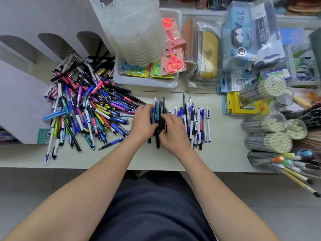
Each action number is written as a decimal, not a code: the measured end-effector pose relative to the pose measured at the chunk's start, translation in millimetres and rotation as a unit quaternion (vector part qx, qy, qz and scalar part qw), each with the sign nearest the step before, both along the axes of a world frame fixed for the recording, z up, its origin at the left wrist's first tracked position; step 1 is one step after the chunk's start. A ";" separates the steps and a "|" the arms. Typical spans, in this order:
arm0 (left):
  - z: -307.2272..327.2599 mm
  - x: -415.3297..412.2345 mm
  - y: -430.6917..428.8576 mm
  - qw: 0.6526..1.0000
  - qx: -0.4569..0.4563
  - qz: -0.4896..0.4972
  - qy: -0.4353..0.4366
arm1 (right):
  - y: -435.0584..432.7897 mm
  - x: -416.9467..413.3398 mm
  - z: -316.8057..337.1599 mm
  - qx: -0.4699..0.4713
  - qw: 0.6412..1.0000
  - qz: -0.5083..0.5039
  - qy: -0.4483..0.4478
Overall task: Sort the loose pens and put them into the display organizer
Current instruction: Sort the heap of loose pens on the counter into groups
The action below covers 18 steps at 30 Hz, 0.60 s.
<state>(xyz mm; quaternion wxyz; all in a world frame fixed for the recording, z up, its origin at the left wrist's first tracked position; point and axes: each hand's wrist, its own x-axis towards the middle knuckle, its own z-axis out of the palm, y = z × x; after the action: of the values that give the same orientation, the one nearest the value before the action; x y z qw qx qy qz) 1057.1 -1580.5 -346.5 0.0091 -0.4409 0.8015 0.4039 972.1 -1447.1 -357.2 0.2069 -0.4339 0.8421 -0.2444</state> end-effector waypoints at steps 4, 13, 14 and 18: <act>8.4 12.5 -2.9 0.999 0.013 0.008 0.042 | -0.8 -0.9 11.5 0.160 0.970 0.180 0.028; 21.1 44.2 -10.4 0.998 -0.064 0.008 0.000 | -9.8 0.4 26.7 0.209 0.943 0.221 0.132; 22.7 50.1 -13.7 0.997 -0.070 0.013 -0.009 | -13.6 3.3 29.2 0.222 0.938 0.230 0.135; 25.0 77.6 -31.8 0.995 -0.088 0.035 -0.042 | -34.0 19.4 34.6 0.248 0.927 0.235 0.154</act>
<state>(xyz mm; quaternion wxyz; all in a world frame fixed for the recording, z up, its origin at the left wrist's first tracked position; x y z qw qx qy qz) 1134.8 -1612.3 -321.5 -0.0103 -0.4840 0.8173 0.3126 991.5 -1481.2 -322.6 0.2276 -0.5867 0.7710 0.0979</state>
